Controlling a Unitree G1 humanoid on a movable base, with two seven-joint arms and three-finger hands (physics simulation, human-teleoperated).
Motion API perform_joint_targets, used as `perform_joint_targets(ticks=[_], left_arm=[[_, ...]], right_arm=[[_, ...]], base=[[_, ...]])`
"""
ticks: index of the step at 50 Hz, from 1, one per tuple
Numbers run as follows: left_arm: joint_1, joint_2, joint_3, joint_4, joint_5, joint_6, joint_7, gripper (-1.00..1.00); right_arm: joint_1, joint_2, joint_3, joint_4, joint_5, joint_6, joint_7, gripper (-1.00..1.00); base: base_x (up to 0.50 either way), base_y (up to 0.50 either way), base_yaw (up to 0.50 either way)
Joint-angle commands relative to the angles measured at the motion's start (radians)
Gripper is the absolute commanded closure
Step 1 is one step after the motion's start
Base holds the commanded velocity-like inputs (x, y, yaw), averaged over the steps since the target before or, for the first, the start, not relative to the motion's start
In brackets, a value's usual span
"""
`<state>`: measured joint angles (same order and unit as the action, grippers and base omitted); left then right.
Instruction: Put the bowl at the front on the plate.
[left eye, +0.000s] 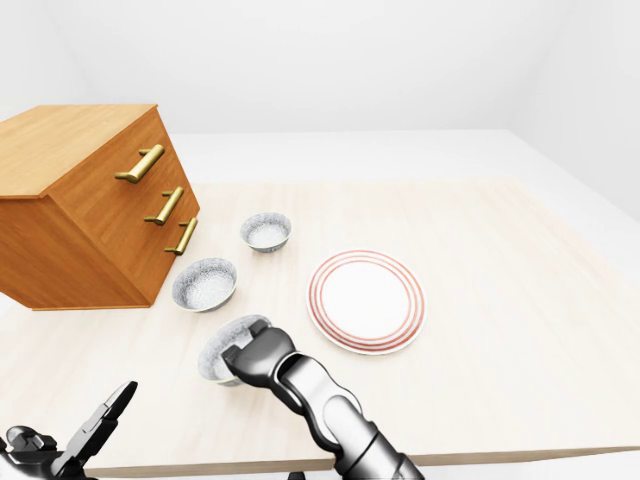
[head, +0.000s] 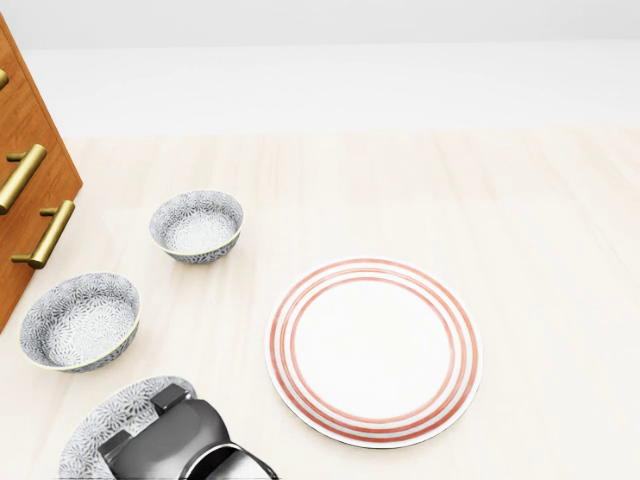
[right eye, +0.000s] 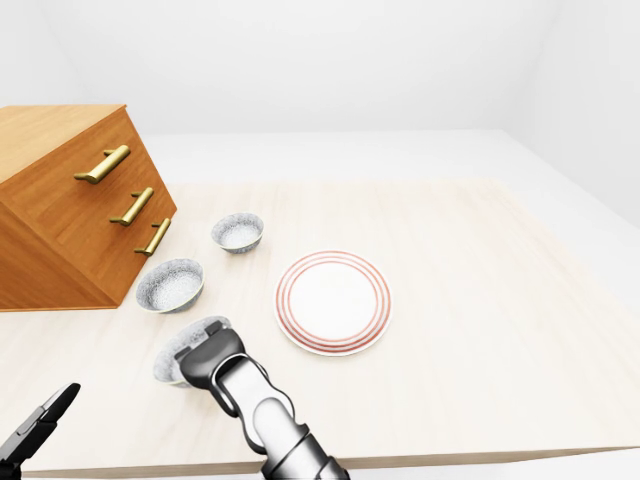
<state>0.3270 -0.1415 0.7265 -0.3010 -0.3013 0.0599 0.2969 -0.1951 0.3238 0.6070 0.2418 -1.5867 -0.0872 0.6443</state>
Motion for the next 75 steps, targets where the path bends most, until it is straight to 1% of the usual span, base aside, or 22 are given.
perform_joint_targets(ticks=[1,7,10,22,27,29,30,31,32,33,34,35,36,40,41,47,49,58,66,72,74,75], left_arm=[[0.001,-0.002,0.003,-0.005,-0.001,0.005,-0.003,-1.00],[-0.005,0.002,0.001,0.008,0.002,-0.002,0.000,-1.00],[0.001,0.000,0.002,-0.004,-0.001,0.006,0.000,-1.00],[0.000,-0.001,0.001,0.000,0.007,0.001,-0.001,-1.00],[0.000,-0.001,0.000,-0.001,0.009,0.001,0.000,-1.00],[-0.001,-0.001,-0.001,0.004,0.010,-0.002,0.001,-1.00],[-0.003,0.000,-0.002,0.008,0.012,-0.004,0.002,-1.00],[-0.002,0.000,-0.002,0.003,0.011,0.000,0.004,-1.00],[0.001,-0.001,-0.001,-0.004,0.009,0.004,0.004,-1.00],[0.001,-0.001,-0.001,-0.006,0.010,0.006,0.004,-1.00],[0.000,-0.001,-0.001,-0.003,0.011,0.005,0.004,-1.00],[-0.003,-0.001,-0.003,0.009,0.016,-0.006,0.002,-1.00],[-0.002,0.000,-0.004,0.010,0.016,-0.007,0.003,-1.00],[-0.003,0.001,-0.006,0.013,0.017,-0.011,0.006,-1.00],[-0.002,0.001,-0.006,0.010,0.016,-0.009,0.007,-1.00],[0.001,0.000,-0.005,-0.001,0.013,0.001,0.006,-1.00],[-0.002,0.001,-0.004,0.008,0.012,-0.005,0.004,-1.00],[0.001,0.000,-0.002,0.004,0.008,-0.004,0.002,-1.00],[-0.002,0.001,-0.004,0.012,0.008,-0.010,0.003,-1.00],[0.001,0.000,-0.002,0.000,0.005,0.000,0.003,-1.00],[0.001,0.000,-0.001,-0.003,0.005,0.002,0.002,-1.00],[-0.002,0.000,-0.002,0.007,0.007,-0.004,0.002,-1.00]], right_arm=[[-0.063,-0.015,-0.078,0.038,-0.108,0.000,-0.070,1.00],[-0.118,-0.016,-0.142,0.042,-0.083,0.000,-0.180,1.00],[-0.127,-0.024,-0.161,0.003,-0.065,0.000,-0.216,1.00],[-0.117,-0.056,-0.182,-0.161,-0.057,0.012,-0.183,1.00],[-0.109,-0.072,-0.191,-0.220,-0.079,0.031,-0.172,1.00],[-0.101,-0.079,-0.195,-0.247,-0.108,0.060,-0.179,1.00],[-0.102,-0.082,-0.195,-0.239,-0.101,0.051,-0.167,1.00],[-0.094,-0.094,-0.191,-0.231,-0.151,0.073,-0.147,1.00],[-0.085,-0.096,-0.195,-0.239,-0.131,0.064,-0.159,1.00],[-0.074,-0.090,-0.192,-0.251,-0.154,0.093,-0.155,1.00],[-0.073,-0.099,-0.188,-0.266,-0.159,0.084,-0.145,1.00],[-0.057,-0.100,-0.186,-0.298,-0.190,0.114,-0.143,1.00],[-0.052,-0.105,-0.188,-0.310,-0.176,0.104,-0.140,1.00],[-0.038,-0.118,-0.190,-0.335,-0.205,0.121,-0.140,1.00],[-0.031,-0.126,-0.191,-0.347,-0.205,0.115,-0.132,1.00],[0.012,-0.138,-0.188,-0.412,-0.234,0.152,-0.134,1.00],[0.024,-0.144,-0.189,-0.428,-0.247,0.173,-0.143,1.00],[0.069,-0.159,-0.178,-0.478,-0.283,0.174,-0.162,1.00],[0.101,-0.166,-0.174,-0.485,-0.296,0.174,-0.241,1.00],[0.157,-0.194,-0.192,-0.438,-0.213,0.174,-0.496,1.00],[0.169,-0.200,-0.190,-0.446,-0.190,0.174,-0.535,1.00],[0.183,-0.207,-0.195,-0.445,-0.175,0.174,-0.581,1.00]], base=[[0.00,0.00,0.00],[0.00,0.00,0.00],[0.00,0.00,0.00],[0.00,0.00,0.00],[0.00,0.00,0.00],[0.00,0.00,0.00],[0.00,0.00,0.00],[0.00,0.00,0.00],[0.00,0.00,0.00],[0.00,0.00,0.00],[0.00,0.00,0.00],[0.00,0.00,0.00],[0.00,0.00,0.00],[0.00,0.00,0.00],[0.00,0.00,0.00],[0.00,0.00,0.00],[0.00,0.00,0.00],[0.00,0.00,0.00],[0.00,0.00,0.00],[0.00,0.00,0.00],[0.00,0.00,0.00],[0.00,0.00,0.00]])
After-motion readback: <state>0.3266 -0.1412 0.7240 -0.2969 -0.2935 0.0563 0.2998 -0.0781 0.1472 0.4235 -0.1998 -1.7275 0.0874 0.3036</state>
